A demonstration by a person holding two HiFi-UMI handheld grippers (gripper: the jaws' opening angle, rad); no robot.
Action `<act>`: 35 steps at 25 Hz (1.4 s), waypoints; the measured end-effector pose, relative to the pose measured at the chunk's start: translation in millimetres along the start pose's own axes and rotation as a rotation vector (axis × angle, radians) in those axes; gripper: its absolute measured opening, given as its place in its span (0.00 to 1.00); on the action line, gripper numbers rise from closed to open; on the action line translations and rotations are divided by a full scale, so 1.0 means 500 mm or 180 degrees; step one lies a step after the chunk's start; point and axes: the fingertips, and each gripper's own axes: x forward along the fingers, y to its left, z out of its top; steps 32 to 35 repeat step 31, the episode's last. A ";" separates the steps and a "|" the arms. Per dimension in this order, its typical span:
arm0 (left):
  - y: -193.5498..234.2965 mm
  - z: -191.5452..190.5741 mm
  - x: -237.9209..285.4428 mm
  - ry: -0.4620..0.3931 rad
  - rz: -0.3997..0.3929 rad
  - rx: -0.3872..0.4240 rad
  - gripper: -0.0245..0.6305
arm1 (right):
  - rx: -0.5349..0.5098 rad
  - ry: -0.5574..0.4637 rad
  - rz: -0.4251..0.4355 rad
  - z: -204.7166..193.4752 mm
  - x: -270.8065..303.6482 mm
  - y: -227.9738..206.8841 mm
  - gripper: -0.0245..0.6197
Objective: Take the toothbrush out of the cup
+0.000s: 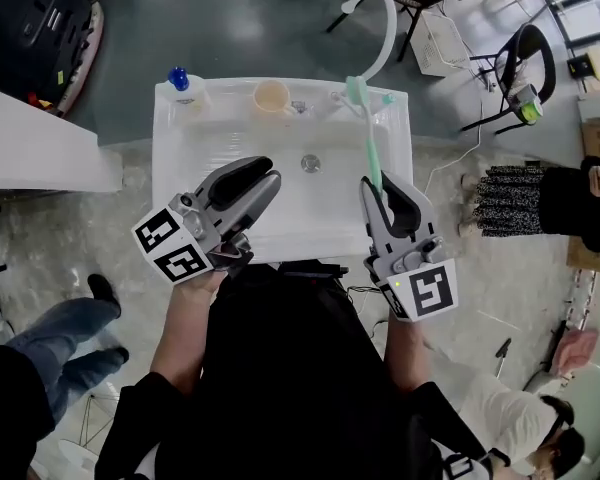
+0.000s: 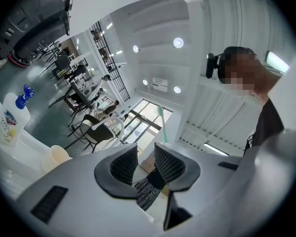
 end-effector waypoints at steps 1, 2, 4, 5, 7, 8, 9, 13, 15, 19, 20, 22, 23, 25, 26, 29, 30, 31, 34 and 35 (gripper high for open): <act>-0.004 0.000 0.000 -0.0007 0.0001 0.0021 0.19 | -0.0003 -0.0005 0.0017 -0.001 -0.001 0.003 0.14; -0.010 0.001 -0.002 -0.0025 0.0009 0.0046 0.19 | -0.0004 -0.0012 0.0039 -0.002 -0.003 0.006 0.14; -0.022 0.005 -0.008 -0.0076 0.0054 0.0097 0.19 | -0.0004 -0.0036 0.0088 -0.003 -0.007 0.012 0.14; -0.026 0.008 -0.011 -0.0105 0.0090 0.0117 0.19 | -0.0008 -0.0059 0.0118 -0.003 -0.009 0.014 0.14; -0.034 0.011 -0.016 -0.0164 0.0175 0.0149 0.19 | -0.0019 -0.0112 0.0185 -0.001 -0.015 0.015 0.14; -0.038 0.011 -0.016 -0.0193 0.0215 0.0158 0.19 | -0.0003 -0.0127 0.0217 -0.001 -0.020 0.013 0.14; -0.044 0.008 -0.015 -0.0217 0.0249 0.0165 0.19 | 0.0019 -0.0138 0.0248 -0.002 -0.027 0.010 0.14; -0.066 -0.014 0.005 -0.0238 0.0377 0.0201 0.19 | 0.0077 -0.0174 0.0369 -0.012 -0.058 -0.015 0.14; -0.078 -0.024 0.016 -0.0255 0.0442 0.0211 0.19 | 0.0105 -0.0189 0.0433 -0.017 -0.074 -0.029 0.14; -0.094 -0.042 0.025 -0.0268 0.0561 0.0231 0.19 | 0.0144 -0.0232 0.0546 -0.024 -0.091 -0.043 0.14; -0.097 -0.047 0.027 -0.0266 0.0582 0.0233 0.19 | 0.0151 -0.0245 0.0566 -0.025 -0.095 -0.045 0.14; -0.107 -0.060 0.032 -0.0265 0.0618 0.0241 0.19 | 0.0162 -0.0271 0.0607 -0.028 -0.106 -0.049 0.14; -0.113 -0.067 0.034 -0.0264 0.0635 0.0246 0.19 | 0.0168 -0.0283 0.0631 -0.031 -0.112 -0.049 0.14; -0.122 -0.081 0.036 -0.0261 0.0661 0.0258 0.19 | 0.0183 -0.0312 0.0676 -0.035 -0.124 -0.049 0.14; -0.126 -0.086 0.037 -0.0261 0.0670 0.0264 0.19 | 0.0189 -0.0323 0.0690 -0.037 -0.128 -0.049 0.14; -0.135 -0.097 0.041 -0.0270 0.0687 0.0277 0.19 | 0.0197 -0.0312 0.0721 -0.044 -0.142 -0.051 0.14; -0.138 -0.100 0.043 -0.0272 0.0694 0.0279 0.19 | 0.0200 -0.0316 0.0733 -0.045 -0.146 -0.053 0.14; -0.141 -0.104 0.046 -0.0275 0.0700 0.0280 0.19 | 0.0203 -0.0323 0.0746 -0.046 -0.151 -0.054 0.14; -0.141 -0.104 0.046 -0.0275 0.0700 0.0280 0.19 | 0.0203 -0.0323 0.0746 -0.046 -0.151 -0.054 0.14; -0.141 -0.104 0.046 -0.0275 0.0700 0.0280 0.19 | 0.0203 -0.0323 0.0746 -0.046 -0.151 -0.054 0.14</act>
